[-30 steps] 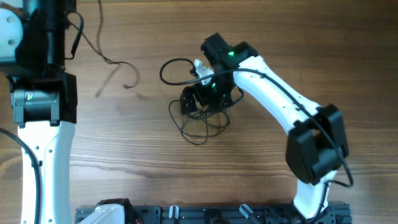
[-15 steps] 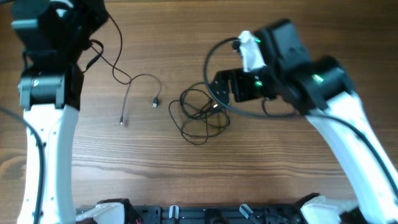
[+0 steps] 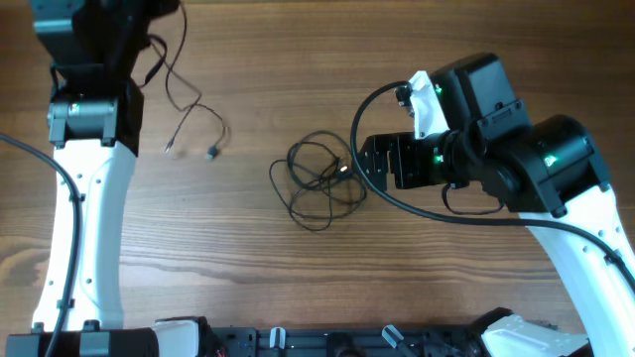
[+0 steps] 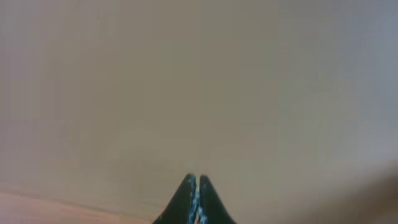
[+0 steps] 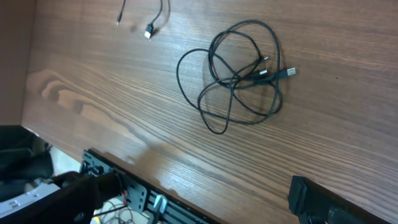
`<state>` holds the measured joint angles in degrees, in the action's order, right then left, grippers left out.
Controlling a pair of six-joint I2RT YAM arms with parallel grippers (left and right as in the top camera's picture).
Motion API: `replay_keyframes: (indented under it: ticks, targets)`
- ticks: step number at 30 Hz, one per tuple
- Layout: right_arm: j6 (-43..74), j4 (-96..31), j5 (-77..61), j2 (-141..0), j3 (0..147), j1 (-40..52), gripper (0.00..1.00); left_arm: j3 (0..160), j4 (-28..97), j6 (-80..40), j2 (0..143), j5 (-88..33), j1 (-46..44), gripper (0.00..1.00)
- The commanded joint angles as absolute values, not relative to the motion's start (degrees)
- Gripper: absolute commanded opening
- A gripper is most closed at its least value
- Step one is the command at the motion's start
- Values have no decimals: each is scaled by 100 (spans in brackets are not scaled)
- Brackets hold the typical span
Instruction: Untangle cables
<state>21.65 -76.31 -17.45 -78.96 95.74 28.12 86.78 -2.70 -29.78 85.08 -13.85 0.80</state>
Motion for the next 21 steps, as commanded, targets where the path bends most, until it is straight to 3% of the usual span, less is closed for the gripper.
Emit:
replay_keyframes:
  ticks: [1, 5, 8, 13, 21]
  targets:
    - [2268, -7634, -1636, -7926, 9598, 2810, 100, 8742, -1260, -4115, 8517, -1844, -239, 4]
    - [2263, -7634, -1636, -7929, 9598, 2810, 100, 8742, -2373, -4160, 8770, -1455, -703, 4]
    - [2265, -7658, -1638, -7929, 9598, 2810, 100, 8744, -2405, -4160, 9041, -414, -862, 4]
    - [2255, -7697, -1636, -7929, 9598, 2810, 100, 8744, -2554, -4112, 9797, 292, -849, 4]
    - [2252, -7789, -1636, -7929, 9598, 2810, 100, 8742, -2246, -2421, 10851, 578, -395, 4]
